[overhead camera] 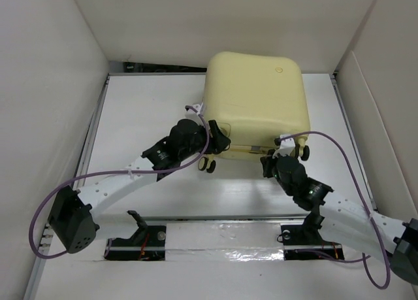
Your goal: Pack the luggage
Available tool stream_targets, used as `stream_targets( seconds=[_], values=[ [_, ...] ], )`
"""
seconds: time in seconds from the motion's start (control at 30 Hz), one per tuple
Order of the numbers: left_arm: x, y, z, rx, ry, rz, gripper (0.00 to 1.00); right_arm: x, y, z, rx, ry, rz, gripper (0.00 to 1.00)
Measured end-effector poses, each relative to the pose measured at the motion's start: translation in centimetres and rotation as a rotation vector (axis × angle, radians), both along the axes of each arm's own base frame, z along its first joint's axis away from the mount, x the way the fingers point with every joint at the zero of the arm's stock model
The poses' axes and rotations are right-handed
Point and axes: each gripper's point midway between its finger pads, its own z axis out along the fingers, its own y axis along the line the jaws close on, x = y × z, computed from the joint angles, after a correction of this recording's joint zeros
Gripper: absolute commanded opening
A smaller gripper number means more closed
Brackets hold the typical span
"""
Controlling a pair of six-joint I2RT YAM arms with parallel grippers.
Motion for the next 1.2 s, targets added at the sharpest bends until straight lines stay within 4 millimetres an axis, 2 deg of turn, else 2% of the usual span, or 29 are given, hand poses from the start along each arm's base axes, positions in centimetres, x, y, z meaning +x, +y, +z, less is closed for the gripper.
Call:
stream_targets(
  seconds=[0.1, 0.23, 0.4, 0.63, 0.9, 1.2],
  values=[
    [-0.2, 0.4, 1.0, -0.038, 0.009, -0.02, 0.0, -0.4, -0.3, 0.6, 0.066, -0.001, 0.031, 0.0],
    [0.3, 2.3, 1.8, -0.093, 0.021, -0.005, 0.0, -0.6, -1.0, 1.0, 0.114, 0.003, 0.046, 0.0],
    [-0.2, 4.7, 0.2, -0.107, 0.057, 0.018, 0.0, -1.2, -0.9, 0.9, 0.139, 0.027, 0.078, 0.0],
    [-1.5, 5.1, 0.8, -0.122, 0.046, -0.014, 0.0, -2.6, -1.4, 1.6, 0.161, 0.027, 0.105, 0.0],
    [-1.9, 5.5, 0.1, -0.083, 0.048, -0.019, 0.0, -3.2, -1.1, 1.1, 0.158, 0.054, 0.131, 0.0],
    [-2.4, 7.5, 1.2, -0.034, -0.04, 0.058, 0.0, -3.8, -1.3, 1.7, 0.188, 0.068, 0.116, 0.0]
  ],
)
